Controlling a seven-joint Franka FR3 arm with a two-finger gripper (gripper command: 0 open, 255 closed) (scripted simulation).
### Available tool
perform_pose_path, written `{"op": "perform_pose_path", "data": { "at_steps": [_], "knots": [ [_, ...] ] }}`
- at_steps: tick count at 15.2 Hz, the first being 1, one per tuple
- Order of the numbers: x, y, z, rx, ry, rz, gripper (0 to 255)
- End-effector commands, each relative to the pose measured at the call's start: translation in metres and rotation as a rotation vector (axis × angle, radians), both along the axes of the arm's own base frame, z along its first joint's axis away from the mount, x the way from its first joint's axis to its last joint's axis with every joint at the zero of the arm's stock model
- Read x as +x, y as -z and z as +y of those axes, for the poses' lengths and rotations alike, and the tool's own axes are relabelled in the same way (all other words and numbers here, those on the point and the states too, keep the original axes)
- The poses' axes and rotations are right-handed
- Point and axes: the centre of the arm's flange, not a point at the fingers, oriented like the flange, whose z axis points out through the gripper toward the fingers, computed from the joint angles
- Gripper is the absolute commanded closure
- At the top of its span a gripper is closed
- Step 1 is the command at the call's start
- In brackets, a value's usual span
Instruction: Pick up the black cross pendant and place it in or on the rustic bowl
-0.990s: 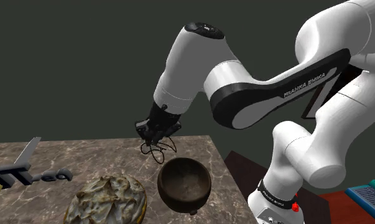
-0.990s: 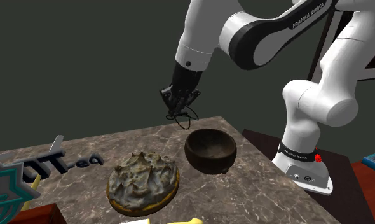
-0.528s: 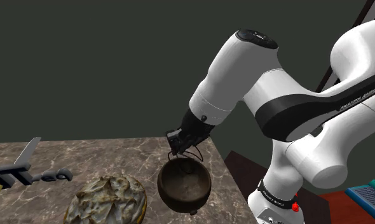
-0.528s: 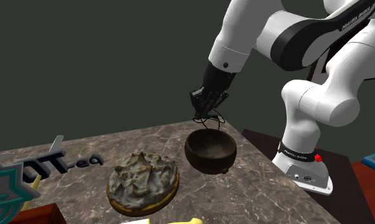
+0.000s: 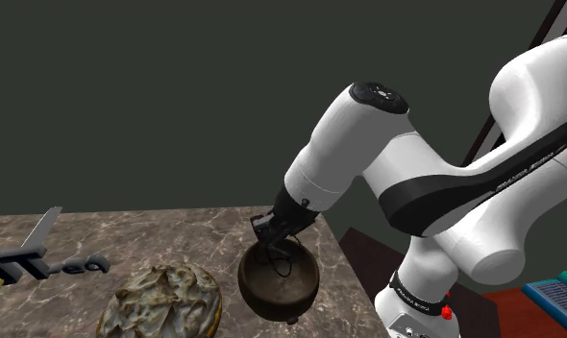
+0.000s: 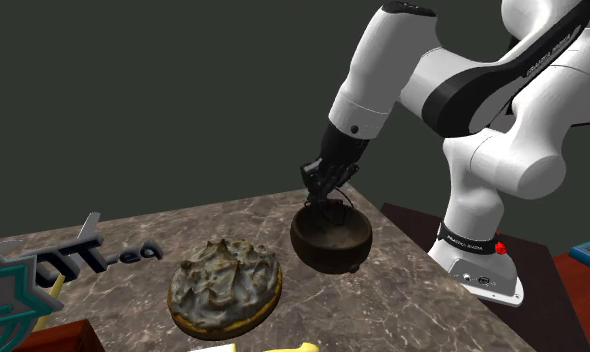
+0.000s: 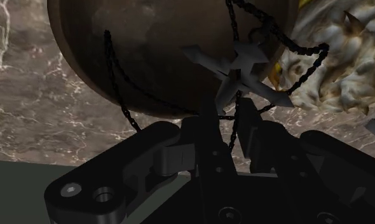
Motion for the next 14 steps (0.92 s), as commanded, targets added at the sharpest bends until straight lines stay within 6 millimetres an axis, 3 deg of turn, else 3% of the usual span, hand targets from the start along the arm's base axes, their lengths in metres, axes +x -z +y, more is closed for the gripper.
{"op": "perform_pose_path", "data": {
  "at_steps": [1, 4, 12, 13, 14],
  "knots": [
    [-0.001, 0.011, -0.001, 0.0, 0.0, 0.0, 255],
    [-0.001, 0.031, -0.001, 0.0, 0.0, 0.0, 255],
    [-0.001, 0.031, -0.001, 0.0, 0.0, 0.0, 255],
    [-0.001, 0.031, -0.001, 0.0, 0.0, 0.0, 0],
    [-0.001, 0.031, -0.001, 0.0, 0.0, 0.0, 0]
  ]
}}
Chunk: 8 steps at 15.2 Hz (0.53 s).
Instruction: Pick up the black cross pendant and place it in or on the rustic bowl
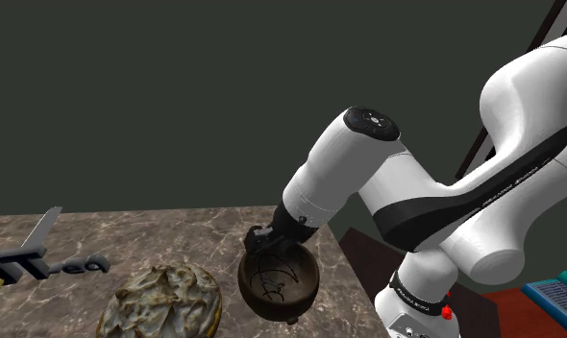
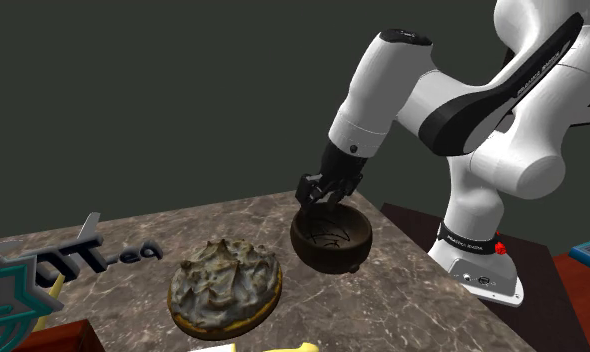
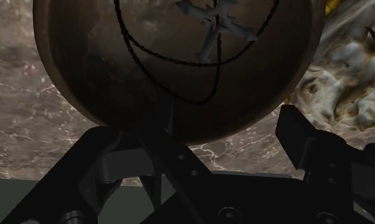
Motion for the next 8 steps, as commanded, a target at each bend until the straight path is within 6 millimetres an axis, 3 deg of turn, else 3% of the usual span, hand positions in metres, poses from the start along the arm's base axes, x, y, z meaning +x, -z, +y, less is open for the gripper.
{"op": "perform_pose_path", "data": {
  "at_steps": [1, 4, 8],
  "knots": [
    [0.0, 0.0, 0.0, 0.0, 0.0, 0.0, 0],
    [0.0, 0.0, 0.0, 0.0, 0.0, 0.0, 0],
    [-0.018, -0.047, 0.0, 0.0, 0.0, 0.0, 0]
  ]
}}
